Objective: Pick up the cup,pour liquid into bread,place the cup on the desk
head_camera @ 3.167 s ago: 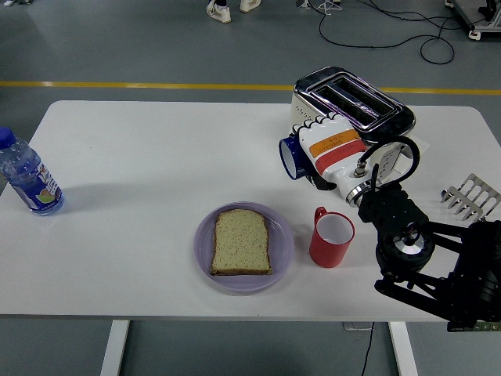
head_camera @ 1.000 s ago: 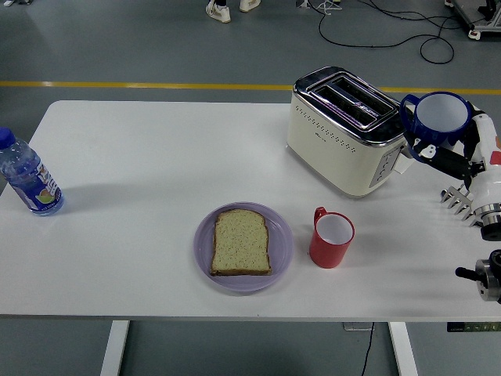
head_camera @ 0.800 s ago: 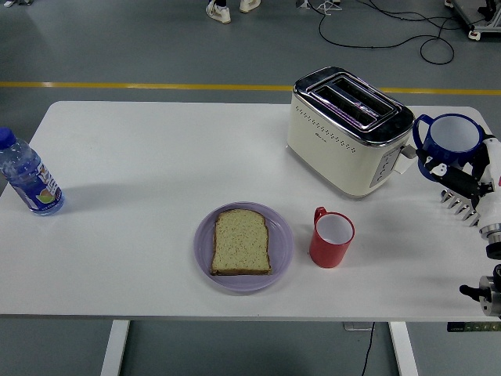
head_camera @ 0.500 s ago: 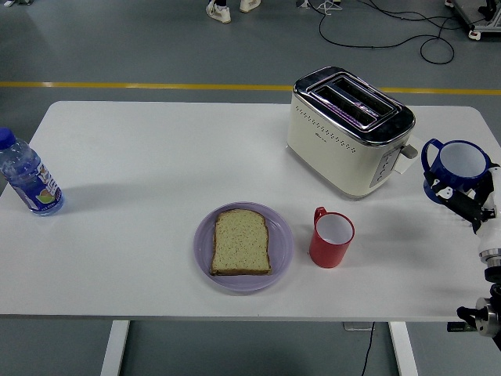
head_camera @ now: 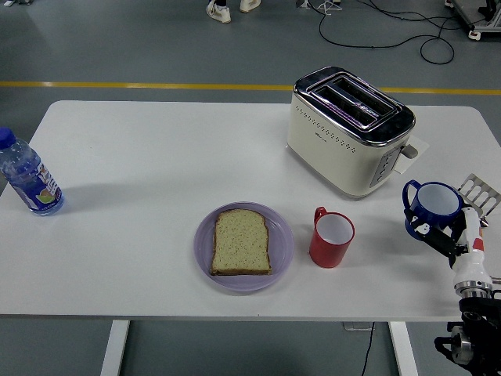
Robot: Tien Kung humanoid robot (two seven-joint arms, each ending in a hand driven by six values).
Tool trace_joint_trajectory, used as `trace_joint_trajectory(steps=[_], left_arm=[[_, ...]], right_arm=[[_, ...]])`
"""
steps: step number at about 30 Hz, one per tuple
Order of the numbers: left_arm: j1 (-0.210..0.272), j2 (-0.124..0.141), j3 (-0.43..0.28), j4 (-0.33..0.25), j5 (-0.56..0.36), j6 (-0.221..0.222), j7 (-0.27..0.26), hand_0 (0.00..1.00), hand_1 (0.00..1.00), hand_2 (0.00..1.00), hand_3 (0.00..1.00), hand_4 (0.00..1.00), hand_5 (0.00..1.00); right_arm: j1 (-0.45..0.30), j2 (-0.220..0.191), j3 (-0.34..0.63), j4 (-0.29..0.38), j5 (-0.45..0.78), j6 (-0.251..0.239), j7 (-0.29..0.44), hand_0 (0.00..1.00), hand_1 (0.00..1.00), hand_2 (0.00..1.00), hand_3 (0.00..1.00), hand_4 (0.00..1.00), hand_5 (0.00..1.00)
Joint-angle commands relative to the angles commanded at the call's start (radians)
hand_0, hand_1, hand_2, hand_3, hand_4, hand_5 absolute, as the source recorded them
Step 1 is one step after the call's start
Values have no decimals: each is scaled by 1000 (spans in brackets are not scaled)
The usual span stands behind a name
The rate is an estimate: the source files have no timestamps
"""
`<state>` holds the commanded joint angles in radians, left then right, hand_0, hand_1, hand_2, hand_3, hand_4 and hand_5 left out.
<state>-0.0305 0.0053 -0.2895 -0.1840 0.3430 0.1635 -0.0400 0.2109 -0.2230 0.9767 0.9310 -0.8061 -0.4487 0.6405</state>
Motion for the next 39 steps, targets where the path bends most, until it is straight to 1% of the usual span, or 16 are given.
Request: trace_joint_trajectory(steps=[1, 3, 6, 7, 18, 19, 24, 25, 30, 31, 34, 36, 37, 39], left_arm=[[1, 0, 1, 0, -1, 0, 0, 647, 615, 589, 526, 298, 761], [1, -1, 3, 0, -1, 0, 0, 647, 615, 589, 526, 298, 761], [2, -2, 3, 0, -3, 0, 0, 647, 615, 589, 526, 298, 761], [2, -2, 3, 0, -3, 0, 0, 646, 615, 590, 527, 297, 760], [0, -2, 5, -1, -3, 0, 1, 646, 615, 590, 527, 297, 760], [0, -2, 5, -1, -3, 0, 1, 646, 615, 590, 527, 298, 761], [1, -2, 7, -1, -4, 0, 1, 646, 615, 590, 527, 298, 761], [2, -3, 8, -1, -5, 0, 1, 646, 615, 590, 527, 298, 760], [5, -3, 13, 0, -7, 0, 1, 646, 615, 590, 527, 298, 760], [5, -3, 14, 0, -7, 0, 1, 646, 615, 589, 528, 297, 759], [6, -4, 15, 1, -7, 0, 1, 646, 615, 589, 528, 297, 759], [6, -5, 17, 1, -7, 0, 1, 646, 615, 589, 528, 297, 759], [6, -5, 18, 1, -7, 0, 1, 646, 614, 589, 527, 298, 760], [6, -5, 18, 1, -7, 0, 1, 646, 614, 589, 527, 298, 760]], right_arm=[[5, 3, -8, -17, -13, 5, 4, 466, 428, 554, 550, 636, 28], [11, 9, -23, -48, -25, 11, 5, 466, 428, 554, 550, 636, 28], [15, 19, -39, -76, -25, 12, 5, 466, 428, 554, 550, 636, 28], [17, 21, -44, -81, -24, 10, 5, 479, 417, 551, 547, 758, 16], [35, 42, -74, -120, -22, -9, 5, 488, 417, 552, 551, 772, 14], [36, 43, -76, -122, -23, -11, 5, 496, 433, 558, 573, 833, 23], [36, 45, -80, -136, -26, -23, 5, 496, 433, 558, 573, 833, 23], [35, 45, -81, -139, -24, -26, 5, 505, 440, 574, 614, 852, 35], [32, 44, -86, -145, -23, -31, 5, 505, 440, 574, 614, 852, 35], [32, 44, -87, -146, -25, -33, 5, 511, 448, 583, 639, 869, 45], [33, 44, -91, -148, -30, -37, 5, 511, 448, 583, 639, 869, 45], [34, 44, -96, -153, -54, -45, -9, 511, 448, 583, 639, 869, 45], [34, 43, -97, -154, -61, -47, -13, 551, 487, 744, 871, 939, 38], [33, 43, -96, -154, -69, -52, -17, 551, 487, 744, 871, 939, 38]])
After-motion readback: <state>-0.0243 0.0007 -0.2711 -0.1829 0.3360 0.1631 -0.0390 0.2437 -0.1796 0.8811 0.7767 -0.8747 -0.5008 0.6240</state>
